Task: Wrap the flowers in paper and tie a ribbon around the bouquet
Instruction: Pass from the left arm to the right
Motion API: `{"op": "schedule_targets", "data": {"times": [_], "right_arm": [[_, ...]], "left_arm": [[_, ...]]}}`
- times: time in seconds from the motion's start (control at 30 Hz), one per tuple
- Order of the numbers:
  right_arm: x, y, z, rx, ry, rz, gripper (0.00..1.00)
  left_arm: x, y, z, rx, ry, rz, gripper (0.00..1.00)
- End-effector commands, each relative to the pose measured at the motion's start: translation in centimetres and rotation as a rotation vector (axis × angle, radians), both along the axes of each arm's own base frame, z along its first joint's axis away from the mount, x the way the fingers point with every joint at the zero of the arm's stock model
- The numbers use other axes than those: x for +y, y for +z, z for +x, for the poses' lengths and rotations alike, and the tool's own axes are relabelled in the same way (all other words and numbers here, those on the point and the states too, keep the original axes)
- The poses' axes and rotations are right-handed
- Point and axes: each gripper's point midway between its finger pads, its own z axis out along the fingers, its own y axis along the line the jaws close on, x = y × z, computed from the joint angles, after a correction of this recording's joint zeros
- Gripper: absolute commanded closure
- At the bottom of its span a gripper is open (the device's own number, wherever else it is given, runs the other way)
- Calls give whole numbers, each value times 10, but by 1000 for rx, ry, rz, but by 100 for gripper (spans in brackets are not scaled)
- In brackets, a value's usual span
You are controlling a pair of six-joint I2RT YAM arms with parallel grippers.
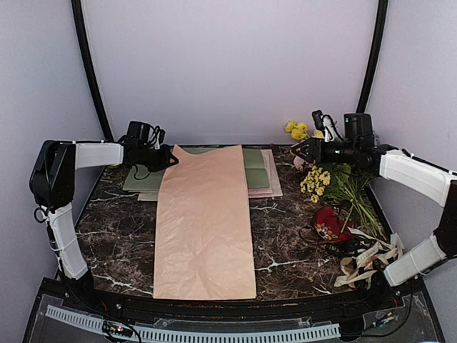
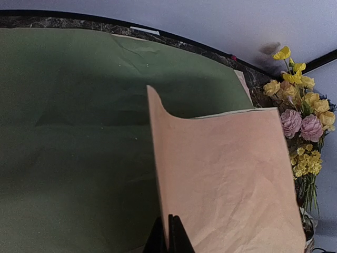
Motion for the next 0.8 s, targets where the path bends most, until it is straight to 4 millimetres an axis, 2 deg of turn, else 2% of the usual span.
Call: {"op": "schedule_targets", "data": {"times": [0.0, 0.1, 0.2, 0.3, 0.47, 0.6, 0.63, 0.77], "right_arm": [[29, -41, -7, 139, 57, 32, 50], [51, -78, -12, 245, 95, 11, 52], [69, -126, -17, 382, 104, -42, 54], [83, -157, -23, 486, 114, -51, 56], [108, -180, -28, 544, 134, -60, 58], [114, -198, -23, 586, 103, -80, 59], [118, -192, -15, 573, 95, -64, 60], [129, -195, -4, 597, 77, -3, 61]], "left_arm": [[-18, 25, 5, -133, -60, -49, 100], [-22, 9, 5, -139, -86, -12, 100], [-25, -2, 2, -134, -96, -6, 100], [-23, -12, -3, -128, -83, 15, 100], [-18, -29, -9, -110, -33, 72, 100], [-17, -46, -16, -77, 10, 96, 100], [-16, -49, -16, -72, 22, 94, 100], [-9, -63, -19, -41, 58, 112, 100]]}}
